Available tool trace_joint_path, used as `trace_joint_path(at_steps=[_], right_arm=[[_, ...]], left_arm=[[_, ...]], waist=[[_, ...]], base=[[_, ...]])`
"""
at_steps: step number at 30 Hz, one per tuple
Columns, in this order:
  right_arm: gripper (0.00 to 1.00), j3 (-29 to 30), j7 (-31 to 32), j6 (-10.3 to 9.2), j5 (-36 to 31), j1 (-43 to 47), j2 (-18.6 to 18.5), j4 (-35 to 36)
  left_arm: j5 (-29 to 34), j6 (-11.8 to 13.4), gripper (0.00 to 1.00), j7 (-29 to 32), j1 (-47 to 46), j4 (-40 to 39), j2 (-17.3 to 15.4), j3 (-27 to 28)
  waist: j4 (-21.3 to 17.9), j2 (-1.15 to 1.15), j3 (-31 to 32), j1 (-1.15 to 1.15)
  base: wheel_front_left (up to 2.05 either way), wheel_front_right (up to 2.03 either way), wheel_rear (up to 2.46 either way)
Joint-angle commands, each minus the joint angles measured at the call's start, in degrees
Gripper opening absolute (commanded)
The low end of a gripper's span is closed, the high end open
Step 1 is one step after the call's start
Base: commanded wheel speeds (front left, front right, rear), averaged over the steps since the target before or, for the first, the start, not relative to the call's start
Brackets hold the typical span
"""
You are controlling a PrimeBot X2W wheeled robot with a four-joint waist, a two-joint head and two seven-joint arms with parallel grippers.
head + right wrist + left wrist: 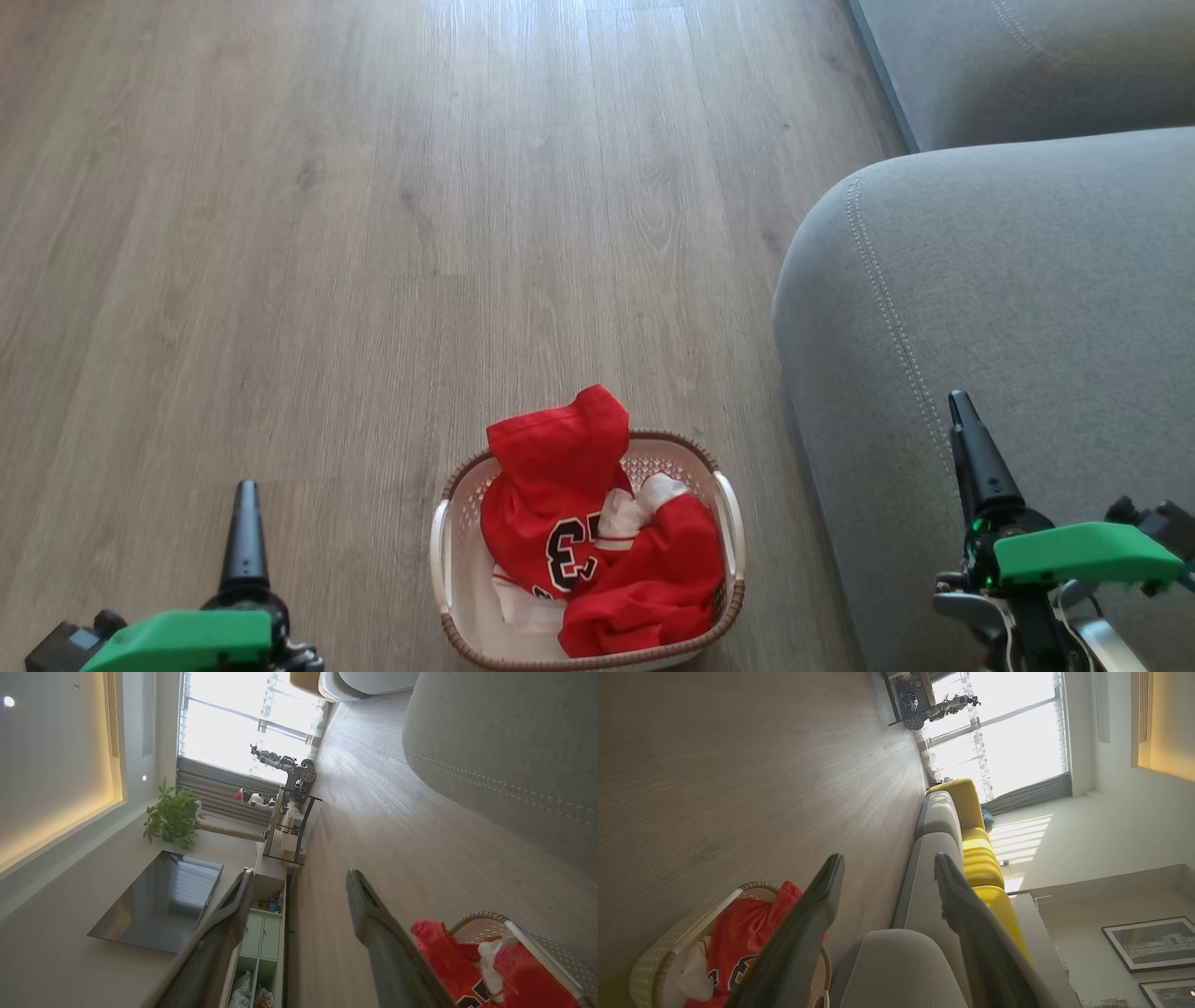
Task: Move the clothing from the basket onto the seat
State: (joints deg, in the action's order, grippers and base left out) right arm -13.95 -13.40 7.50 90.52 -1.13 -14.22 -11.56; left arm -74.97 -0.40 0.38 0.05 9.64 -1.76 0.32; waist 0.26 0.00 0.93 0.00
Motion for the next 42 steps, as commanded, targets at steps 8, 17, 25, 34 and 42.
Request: trace_joint_path(at_steps=[8,17,25,34,42], right_arm=[[1.00,1.60,-0.56,0.00,-9.68,-1.18,0.84,3.48],[1.00,2.35,-0.68,0.00,-18.50,-0.77,2.02,4.19],[1.00,3.04,-0.78,0.00,-26.09,-0.35,3.06,4.58],[1.00,3.81,-0.88,-0.01,-33.79,0.04,4.11,4.32],[1.00,5.09,-0.99,-0.01,-41.01,0.36,5.15,2.57]], left_arm=[[10.11,0.60,1.00,-1.94,-0.73,-3.29,-0.60,-1.12],[19.42,1.07,1.00,-3.44,0.06,-3.67,-0.66,-2.33],[26.25,1.37,1.00,-4.78,0.89,-3.88,-0.71,-2.93],[32.78,1.63,1.00,-6.12,1.55,-4.06,-0.76,-3.78],[38.75,2.01,1.00,-7.46,2.18,-4.06,-0.81,-4.65]], waist=[[0.08,0.00,0.20,0.00],[0.14,0.00,0.36,0.00],[0.19,0.00,0.46,0.00],[0.27,0.00,0.68,0.00],[0.31,0.00,0.93,0.00]], base=[[0.00,0.00,0.00],[0.00,0.00,0.00],[0.00,0.00,0.00],[0.00,0.00,0.00],[0.00,0.00,0.00]])
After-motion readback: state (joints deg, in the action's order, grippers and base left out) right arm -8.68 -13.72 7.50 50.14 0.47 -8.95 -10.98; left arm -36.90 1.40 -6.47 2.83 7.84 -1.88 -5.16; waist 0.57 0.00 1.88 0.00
